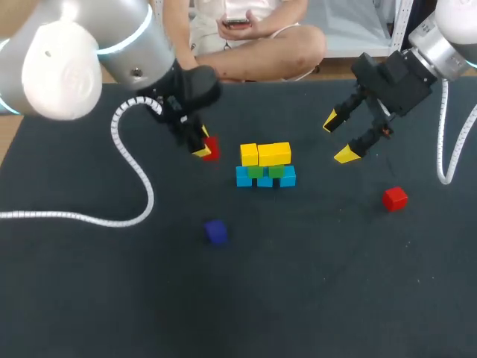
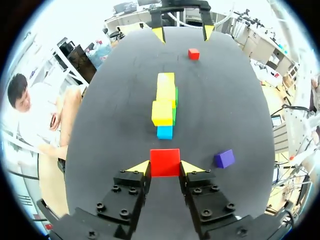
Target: Place the blue cubes, place green cubes on the blue cubes, place the yellow cubes on the green cubes, then place the red cubes on the yellow cubes, and place purple cube on the red cubes.
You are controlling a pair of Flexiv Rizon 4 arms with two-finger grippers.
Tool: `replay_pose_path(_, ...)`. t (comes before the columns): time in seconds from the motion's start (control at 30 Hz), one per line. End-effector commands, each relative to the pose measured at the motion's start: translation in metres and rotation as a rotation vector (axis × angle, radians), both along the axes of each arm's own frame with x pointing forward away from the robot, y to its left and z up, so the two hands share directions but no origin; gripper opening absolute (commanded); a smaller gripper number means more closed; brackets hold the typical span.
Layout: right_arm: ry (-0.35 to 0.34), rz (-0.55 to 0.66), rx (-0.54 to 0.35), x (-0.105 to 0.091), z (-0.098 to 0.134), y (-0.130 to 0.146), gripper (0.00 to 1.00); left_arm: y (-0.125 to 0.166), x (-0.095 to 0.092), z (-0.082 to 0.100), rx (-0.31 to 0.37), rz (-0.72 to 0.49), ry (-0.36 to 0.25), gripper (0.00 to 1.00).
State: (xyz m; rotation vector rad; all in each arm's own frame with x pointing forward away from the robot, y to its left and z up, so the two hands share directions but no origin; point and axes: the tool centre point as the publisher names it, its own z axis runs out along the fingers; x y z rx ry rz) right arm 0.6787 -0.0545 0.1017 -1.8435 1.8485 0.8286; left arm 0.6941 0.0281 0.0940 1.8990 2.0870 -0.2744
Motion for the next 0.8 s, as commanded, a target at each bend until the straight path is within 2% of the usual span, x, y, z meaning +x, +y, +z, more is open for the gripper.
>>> replay_pose_path(0.03,0.0,0.0,0.002,0.0,0.0,0.0,1.0,-0.011,0.007,0.012,-0.008,-0.012,0.015,0.0)
replay_pose_path(0.3,0.0,0.0,0.002,0.0,0.0,0.0,1.0,-0.042,0.003,0.042,0.008,-0.056,-0.003,0.0)
replay_pose_path(0.5,0.0,0.0,0.002,0.0,0.0,0.0,1.0,-0.057,0.001,0.052,0.022,-0.09,-0.009,0.0)
replay_pose_path(0.8,0.0,0.0,0.002,0.0,0.0,0.0,1.0,-0.073,-0.003,0.064,0.05,-0.116,0.02,0.0)
